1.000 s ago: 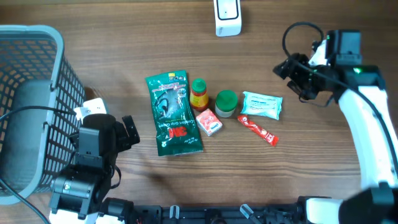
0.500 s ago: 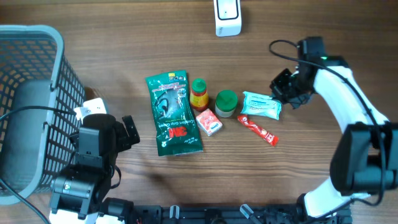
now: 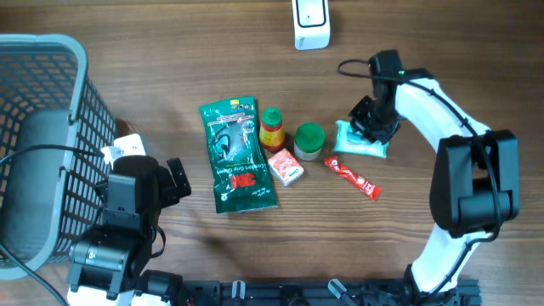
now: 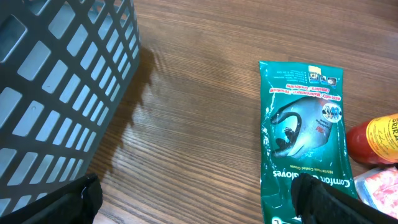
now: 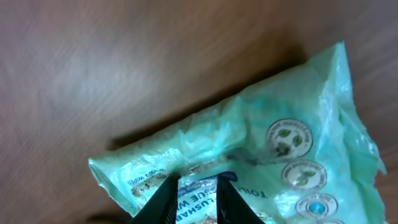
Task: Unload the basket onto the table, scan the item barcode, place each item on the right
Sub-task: 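Grasp the wipes pack with the right gripper and lift it toward the scanner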
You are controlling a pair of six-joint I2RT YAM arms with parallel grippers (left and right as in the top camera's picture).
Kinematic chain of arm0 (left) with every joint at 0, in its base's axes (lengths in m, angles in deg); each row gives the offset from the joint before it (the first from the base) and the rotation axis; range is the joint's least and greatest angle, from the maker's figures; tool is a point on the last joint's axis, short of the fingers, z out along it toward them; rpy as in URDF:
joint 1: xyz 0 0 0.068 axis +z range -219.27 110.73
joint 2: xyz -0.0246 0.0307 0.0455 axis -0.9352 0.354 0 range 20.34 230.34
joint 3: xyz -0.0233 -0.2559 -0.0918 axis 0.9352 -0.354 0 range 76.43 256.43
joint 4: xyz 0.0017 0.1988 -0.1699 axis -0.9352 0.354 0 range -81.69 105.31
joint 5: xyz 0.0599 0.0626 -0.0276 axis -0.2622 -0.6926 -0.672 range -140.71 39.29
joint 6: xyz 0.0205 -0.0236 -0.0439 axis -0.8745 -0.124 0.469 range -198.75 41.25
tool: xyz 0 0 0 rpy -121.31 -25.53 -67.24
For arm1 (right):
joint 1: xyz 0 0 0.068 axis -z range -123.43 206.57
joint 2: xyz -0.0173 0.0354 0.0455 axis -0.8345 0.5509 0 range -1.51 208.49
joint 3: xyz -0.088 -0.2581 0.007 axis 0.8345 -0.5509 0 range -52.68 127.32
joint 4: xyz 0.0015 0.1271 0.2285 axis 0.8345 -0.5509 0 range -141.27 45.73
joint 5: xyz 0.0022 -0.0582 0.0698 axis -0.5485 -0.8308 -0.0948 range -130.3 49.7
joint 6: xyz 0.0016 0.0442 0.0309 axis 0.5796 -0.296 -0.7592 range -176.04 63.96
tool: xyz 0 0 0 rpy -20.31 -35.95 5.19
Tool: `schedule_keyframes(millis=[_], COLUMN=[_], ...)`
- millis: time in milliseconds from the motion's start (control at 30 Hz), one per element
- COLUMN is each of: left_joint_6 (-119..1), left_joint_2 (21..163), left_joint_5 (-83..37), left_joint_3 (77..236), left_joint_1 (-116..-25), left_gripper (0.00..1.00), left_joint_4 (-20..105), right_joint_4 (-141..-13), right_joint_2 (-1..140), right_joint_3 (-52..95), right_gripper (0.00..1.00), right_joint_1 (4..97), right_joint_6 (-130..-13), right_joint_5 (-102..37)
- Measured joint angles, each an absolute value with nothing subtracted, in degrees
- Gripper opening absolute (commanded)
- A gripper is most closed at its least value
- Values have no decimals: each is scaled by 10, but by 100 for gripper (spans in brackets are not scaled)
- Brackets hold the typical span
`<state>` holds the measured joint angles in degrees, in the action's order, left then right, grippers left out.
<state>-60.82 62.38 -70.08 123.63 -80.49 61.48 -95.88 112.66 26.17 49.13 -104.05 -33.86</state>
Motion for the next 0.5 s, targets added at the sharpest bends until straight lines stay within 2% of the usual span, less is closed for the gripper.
schedule_keyframes(millis=[133, 267, 367, 500], left_joint_6=[-608, -608, -608, -608], left_joint_2=[624, 624, 624, 624], left_joint_5=[-701, -701, -701, -701], left_joint_3=[1236, 1236, 1236, 1236], left_joint_1=[-805, -805, -805, -805], left_gripper=[100, 100, 100, 100], left_joint_4=[615, 615, 615, 615], right_joint_4=[-1061, -1130, -1128, -1094], right_joint_2=[1129, 1101, 1096, 1095], right_joint_3=[347, 376, 359, 265], right_gripper=[4, 4, 4, 5], right_joint_1=[521, 519, 517, 514], right_joint_6=[-982, -1008, -1030, -1044], right_joint_5=[-384, -391, -390, -378])
